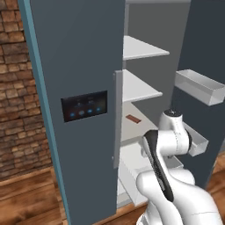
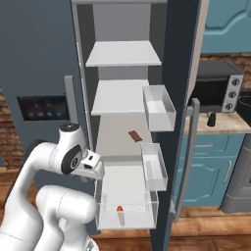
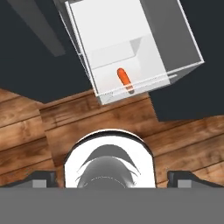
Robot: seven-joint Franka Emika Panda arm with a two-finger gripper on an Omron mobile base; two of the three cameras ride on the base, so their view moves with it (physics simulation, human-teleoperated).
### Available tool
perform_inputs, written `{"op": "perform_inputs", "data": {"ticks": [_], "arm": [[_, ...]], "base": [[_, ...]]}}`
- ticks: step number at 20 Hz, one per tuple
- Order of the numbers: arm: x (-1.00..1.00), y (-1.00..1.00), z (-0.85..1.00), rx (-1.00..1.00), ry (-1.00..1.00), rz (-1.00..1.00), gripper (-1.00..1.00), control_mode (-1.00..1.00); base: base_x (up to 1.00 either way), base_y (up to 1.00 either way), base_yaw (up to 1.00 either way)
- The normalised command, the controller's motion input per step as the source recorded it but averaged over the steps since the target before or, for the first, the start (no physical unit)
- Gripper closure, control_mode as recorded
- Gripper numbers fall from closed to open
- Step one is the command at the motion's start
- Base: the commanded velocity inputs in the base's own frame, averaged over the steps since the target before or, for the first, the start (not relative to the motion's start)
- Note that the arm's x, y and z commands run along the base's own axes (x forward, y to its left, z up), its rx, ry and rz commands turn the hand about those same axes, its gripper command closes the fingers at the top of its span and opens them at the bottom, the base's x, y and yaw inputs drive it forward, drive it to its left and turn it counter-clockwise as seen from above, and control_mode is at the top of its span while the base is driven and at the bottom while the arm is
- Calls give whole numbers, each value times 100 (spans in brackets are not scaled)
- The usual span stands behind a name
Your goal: Place the carrot and mushroom inside the fridge drawer. Close the drawer after placing the vegetables.
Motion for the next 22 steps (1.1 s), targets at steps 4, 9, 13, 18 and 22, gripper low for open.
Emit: {"op": "perform_inputs", "data": {"ticks": [4,9,13,18,22], "arm": [[0,0,0,0,0,0,-100,100],[0,0,0,0,0,0,-100,100],[0,0,0,0,0,0,-100,100],[0,0,0,0,0,0,-100,100],[0,0,0,0,0,0,-100,100]], "base": [[-100,-60,-12],[-98,-98,-15],[-33,-100,-10],[44,-98,1],[83,-86,9]]}}
